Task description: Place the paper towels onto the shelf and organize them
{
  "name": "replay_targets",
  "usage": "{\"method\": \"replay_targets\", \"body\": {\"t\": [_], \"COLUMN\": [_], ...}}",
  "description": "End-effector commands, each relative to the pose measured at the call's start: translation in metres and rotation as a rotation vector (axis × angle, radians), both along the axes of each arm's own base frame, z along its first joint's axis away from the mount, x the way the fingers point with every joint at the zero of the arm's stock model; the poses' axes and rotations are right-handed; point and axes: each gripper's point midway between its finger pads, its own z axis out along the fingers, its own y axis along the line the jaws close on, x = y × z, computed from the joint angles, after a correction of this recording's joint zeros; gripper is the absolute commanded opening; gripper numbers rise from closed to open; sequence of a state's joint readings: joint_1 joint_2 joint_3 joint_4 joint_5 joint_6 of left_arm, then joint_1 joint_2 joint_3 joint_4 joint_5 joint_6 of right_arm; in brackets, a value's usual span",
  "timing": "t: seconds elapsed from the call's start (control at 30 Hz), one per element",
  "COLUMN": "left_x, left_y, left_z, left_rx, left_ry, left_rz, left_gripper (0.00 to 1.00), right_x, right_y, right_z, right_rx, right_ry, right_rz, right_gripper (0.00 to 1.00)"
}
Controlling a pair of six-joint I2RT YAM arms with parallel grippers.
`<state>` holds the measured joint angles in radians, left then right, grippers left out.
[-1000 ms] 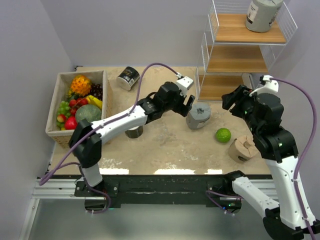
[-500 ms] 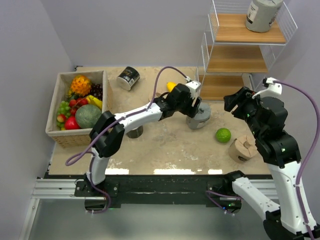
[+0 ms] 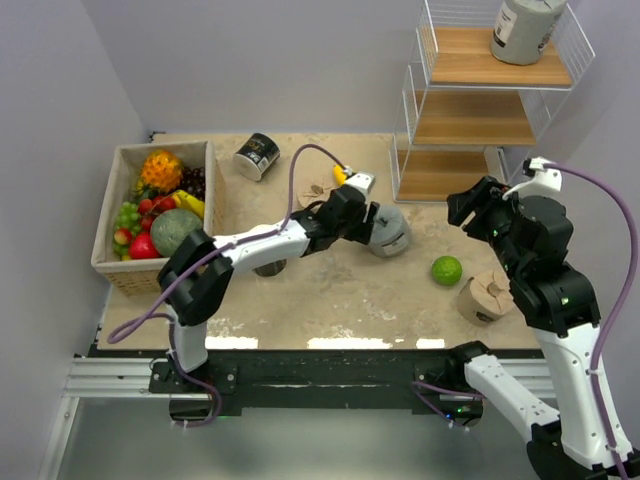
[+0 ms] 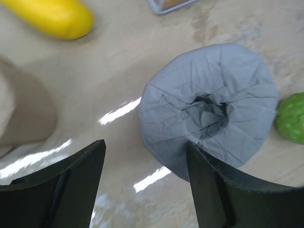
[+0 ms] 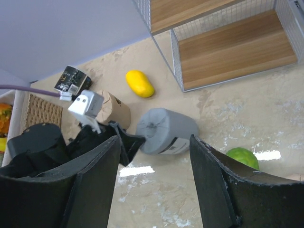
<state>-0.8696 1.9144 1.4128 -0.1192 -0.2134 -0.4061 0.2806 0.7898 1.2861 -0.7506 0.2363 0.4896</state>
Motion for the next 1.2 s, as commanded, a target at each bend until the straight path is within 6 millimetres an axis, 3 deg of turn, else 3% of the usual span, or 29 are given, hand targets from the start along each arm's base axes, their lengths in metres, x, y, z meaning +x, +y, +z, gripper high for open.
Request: {"method": "replay_targets", "body": {"t": [0.0,0.1,0.2,0.3,0.43,0.6,0.77,0.87,1.03,1.17], "left_x": [-0.015,-0.019,-0.019,-0.017,-0.018,-0.007,-0.001,-0.005,-0.008,-0.009], "left_y": [0.077,0.084,0.075,0.059,0.031,0.009,0.009,0.014,0.041,0.058], "left_z": [-0.012,0.018,0.052,0.08,0.099,0.1,0.09,0.077,0.06,0.051], "left_rx": [0.13,0.084,0.02,-0.058,-0.131,-0.092,-0.055,-0.043,-0.002,0.016], "left_ry": [0.049,0.015,-0.014,-0.038,-0.06,-0.075,-0.07,-0.043,-0.022,0.004], "left_rz": [0.26,0.268,0.231,0.183,0.049,-0.028,-0.014,0.005,0.087,0.133], "left_gripper": [0.75,0.77,0.79,0.79,0.79,0.79,0.77,0.76,0.72,0.72], "right_x": [0.0,0.0,0.001,0.007,0.008,0.004,0.006,0.011,0.027,0.038], "right_y": [0.001,0.004,0.015,0.024,0.027,0.024,0.03,0.045,0.065,0.093], "right_z": [-0.004,-0.011,-0.024,-0.044,-0.053,-0.047,-0.056,-0.071,-0.091,-0.101], "right_rx": [-0.014,-0.008,0.01,0.022,0.016,0.015,0.036,0.068,0.105,0.186], "right_ry": [0.003,0.006,0.021,0.071,0.105,0.079,0.093,0.129,0.151,0.155], "right_rz": [0.013,0.028,0.08,0.11,0.129,0.121,0.142,0.202,0.275,0.435], "right_gripper": [0.64,0.64,0.65,0.66,0.65,0.66,0.66,0.66,0.65,0.66]}}
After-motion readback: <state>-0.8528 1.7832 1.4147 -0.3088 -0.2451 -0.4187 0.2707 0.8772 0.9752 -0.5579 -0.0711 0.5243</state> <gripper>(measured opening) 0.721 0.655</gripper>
